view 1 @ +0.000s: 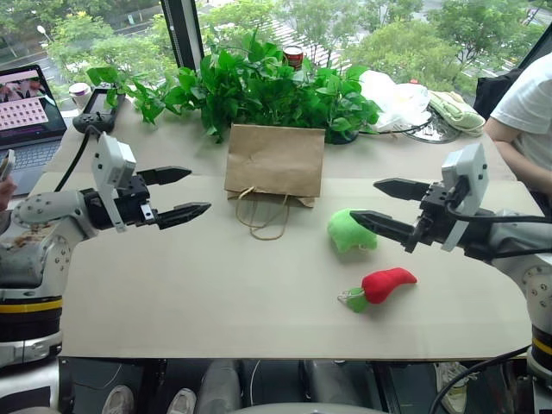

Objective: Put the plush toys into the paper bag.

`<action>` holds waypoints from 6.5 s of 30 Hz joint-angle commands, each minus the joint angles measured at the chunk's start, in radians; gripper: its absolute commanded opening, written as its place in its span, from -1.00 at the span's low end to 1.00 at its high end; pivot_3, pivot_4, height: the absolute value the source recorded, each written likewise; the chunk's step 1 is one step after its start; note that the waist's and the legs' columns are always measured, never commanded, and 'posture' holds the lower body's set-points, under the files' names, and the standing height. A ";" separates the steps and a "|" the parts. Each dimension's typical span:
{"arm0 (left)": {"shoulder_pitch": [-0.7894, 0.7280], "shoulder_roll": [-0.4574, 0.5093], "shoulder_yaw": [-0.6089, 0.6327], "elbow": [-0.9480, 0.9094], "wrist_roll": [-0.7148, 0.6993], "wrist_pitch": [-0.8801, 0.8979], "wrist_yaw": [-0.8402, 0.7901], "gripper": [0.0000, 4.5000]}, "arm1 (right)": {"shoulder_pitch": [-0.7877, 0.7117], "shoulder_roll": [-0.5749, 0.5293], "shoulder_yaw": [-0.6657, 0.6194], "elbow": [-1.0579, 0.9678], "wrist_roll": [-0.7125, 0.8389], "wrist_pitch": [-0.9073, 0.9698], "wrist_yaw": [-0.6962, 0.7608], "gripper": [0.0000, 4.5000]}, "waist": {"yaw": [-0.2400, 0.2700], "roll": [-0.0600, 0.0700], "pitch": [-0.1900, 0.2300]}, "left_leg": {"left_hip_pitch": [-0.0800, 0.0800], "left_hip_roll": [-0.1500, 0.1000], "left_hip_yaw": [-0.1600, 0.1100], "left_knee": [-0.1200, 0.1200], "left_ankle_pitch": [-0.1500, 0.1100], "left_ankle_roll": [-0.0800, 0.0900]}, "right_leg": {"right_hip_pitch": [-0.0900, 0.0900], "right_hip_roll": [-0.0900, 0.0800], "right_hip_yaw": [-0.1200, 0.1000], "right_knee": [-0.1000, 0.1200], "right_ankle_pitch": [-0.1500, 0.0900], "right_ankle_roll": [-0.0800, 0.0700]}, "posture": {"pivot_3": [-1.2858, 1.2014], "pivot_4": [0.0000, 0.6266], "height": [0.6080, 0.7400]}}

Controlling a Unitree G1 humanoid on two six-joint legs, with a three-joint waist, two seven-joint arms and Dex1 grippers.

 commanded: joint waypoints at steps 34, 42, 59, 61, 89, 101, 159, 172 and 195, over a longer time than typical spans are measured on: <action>-0.711 -0.379 -0.535 1.355 0.973 -1.486 0.466 1.00 | 0.062 0.006 -0.042 -0.186 0.128 0.038 -0.218 0.99 | 0.024 0.000 0.000 | -0.012 -0.003 -0.012 0.009 -0.002 0.003 | -0.001 0.000 -0.006 0.000 0.000 0.001 | 0.03 -0.52 1.00; -0.715 -0.402 -0.528 1.377 0.967 -1.477 0.436 0.77 | 0.079 0.004 -0.041 -0.192 0.137 0.026 -0.248 1.00 | 0.024 0.000 0.000 | -0.012 -0.003 -0.012 0.009 -0.002 0.003 | -0.001 0.000 -0.006 0.000 0.000 0.001 | 0.03 -0.52 1.00; -0.711 -0.397 -0.529 1.377 0.972 -1.471 0.417 -0.99 | 0.072 0.017 -0.011 -0.182 0.117 0.013 -0.264 1.00 | 0.024 0.000 0.000 | -0.012 -0.003 -0.012 0.009 -0.001 0.003 | -0.001 0.000 -0.006 0.001 0.000 0.001 | 0.03 -0.52 1.00; -0.710 -0.401 -0.517 1.375 0.954 -1.469 0.397 -0.99 | 0.070 0.018 -0.007 -0.178 0.112 0.013 -0.267 1.00 | 0.024 0.000 0.000 | -0.012 -0.003 -0.012 0.009 -0.001 0.003 | -0.001 0.000 -0.006 0.001 0.000 0.001 | 0.03 -0.52 1.00; -0.387 -0.343 -0.312 0.523 0.410 -0.869 -0.075 -0.99 | 0.109 0.166 0.263 -0.229 -0.087 0.027 -0.393 1.00 | 0.003 0.002 -0.001 | -0.011 -0.004 -0.016 0.011 0.003 0.006 | 0.002 0.001 -0.006 0.004 0.000 0.001 | 0.03 -0.52 1.00; -0.374 -0.336 -0.300 0.397 0.363 -0.705 -0.065 -1.00 | -0.002 0.367 0.421 0.009 -0.346 -0.072 -0.538 -0.54 | 0.000 0.003 -0.002 | -0.011 -0.004 -0.017 0.011 0.003 0.006 | 0.001 0.002 -0.006 0.005 0.000 0.001 | 0.03 -0.52 1.00; -0.399 -0.373 -0.227 0.322 0.300 -0.470 0.061 -1.00 | -0.061 0.450 0.054 -0.122 -0.401 0.297 -0.492 0.74 | 0.001 0.004 -0.002 | -0.013 -0.004 -0.017 0.009 0.003 0.006 | 0.000 0.002 -0.006 0.004 0.000 0.001 | 0.03 -0.52 1.00; -0.399 -0.375 -0.239 0.334 0.315 -0.496 0.050 -1.00 | 0.038 0.444 0.135 0.018 -0.481 0.325 -0.574 0.98 | -0.001 0.004 -0.002 | -0.013 -0.005 -0.017 0.009 0.003 0.006 | 0.000 0.002 -0.005 0.004 0.000 0.001 | 0.03 -0.52 1.00; -0.392 -0.379 -0.259 0.335 0.316 -0.513 0.046 -1.00 | -0.032 0.389 -0.011 -0.017 -0.454 0.301 -0.539 -0.66 | 0.002 0.004 -0.002 | -0.013 -0.005 -0.018 0.009 0.003 0.006 | 0.000 0.001 -0.005 0.003 0.000 0.001 | 0.03 -0.52 1.00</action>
